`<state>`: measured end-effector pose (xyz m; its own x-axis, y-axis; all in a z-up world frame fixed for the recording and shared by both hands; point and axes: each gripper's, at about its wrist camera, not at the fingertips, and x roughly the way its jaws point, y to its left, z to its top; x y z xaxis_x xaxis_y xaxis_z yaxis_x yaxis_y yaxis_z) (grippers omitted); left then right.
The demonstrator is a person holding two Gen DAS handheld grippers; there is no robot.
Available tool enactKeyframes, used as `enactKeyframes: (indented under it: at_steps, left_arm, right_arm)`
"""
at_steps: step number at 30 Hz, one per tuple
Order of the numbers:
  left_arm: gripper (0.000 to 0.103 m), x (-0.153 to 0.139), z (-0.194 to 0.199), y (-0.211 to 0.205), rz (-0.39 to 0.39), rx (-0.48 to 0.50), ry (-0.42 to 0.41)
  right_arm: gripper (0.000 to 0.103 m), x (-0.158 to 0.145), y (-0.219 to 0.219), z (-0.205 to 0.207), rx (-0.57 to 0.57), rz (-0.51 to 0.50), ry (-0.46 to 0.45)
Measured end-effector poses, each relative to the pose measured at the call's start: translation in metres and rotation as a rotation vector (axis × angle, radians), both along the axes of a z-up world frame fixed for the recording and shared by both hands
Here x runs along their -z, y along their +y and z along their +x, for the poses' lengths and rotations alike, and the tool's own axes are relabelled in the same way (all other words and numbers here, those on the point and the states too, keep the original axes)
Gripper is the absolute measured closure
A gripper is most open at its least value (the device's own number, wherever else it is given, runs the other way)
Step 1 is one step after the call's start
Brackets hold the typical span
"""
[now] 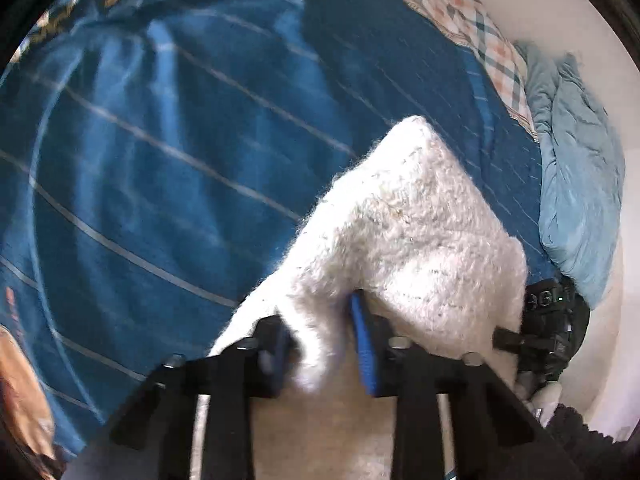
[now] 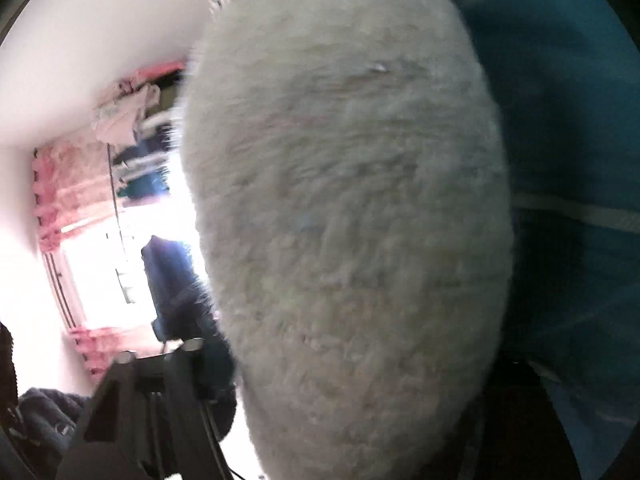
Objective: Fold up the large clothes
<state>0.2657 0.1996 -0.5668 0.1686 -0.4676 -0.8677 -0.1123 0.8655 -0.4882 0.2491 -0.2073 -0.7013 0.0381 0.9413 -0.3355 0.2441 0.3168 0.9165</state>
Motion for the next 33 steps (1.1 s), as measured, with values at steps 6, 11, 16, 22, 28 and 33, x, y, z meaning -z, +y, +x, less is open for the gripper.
enactKeyframes:
  at_steps: [6,11,16,22,28,33]
  left_arm:
    - [0.084,-0.032,0.013,0.016,-0.04,-0.015,-0.022]
    - [0.084,-0.066,0.058,0.012,-0.076,-0.032,-0.074]
    - [0.084,-0.097,0.144,-0.008,-0.116,-0.033,-0.154]
    - [0.084,-0.119,0.27,-0.034,-0.106,-0.007,-0.251]
    - [0.084,-0.095,0.381,-0.055,-0.103,0.003,-0.311]
    - [0.084,-0.01,0.448,-0.079,-0.117,0.0,-0.221]
  right_arm:
    - [0.049,-0.054,0.011,0.018,0.02,0.05,-0.063]
    - [0.049,-0.09,0.0,0.073,0.045,0.08,-0.11]
    - [0.049,-0.12,-0.028,0.166,0.072,0.092,-0.168]
    - [0.049,-0.135,-0.048,0.307,0.087,0.118,-0.237]
    - [0.049,-0.078,-0.073,0.452,0.089,0.183,-0.241]
    - [0.049,0.017,-0.109,0.513,0.103,0.108,-0.1]
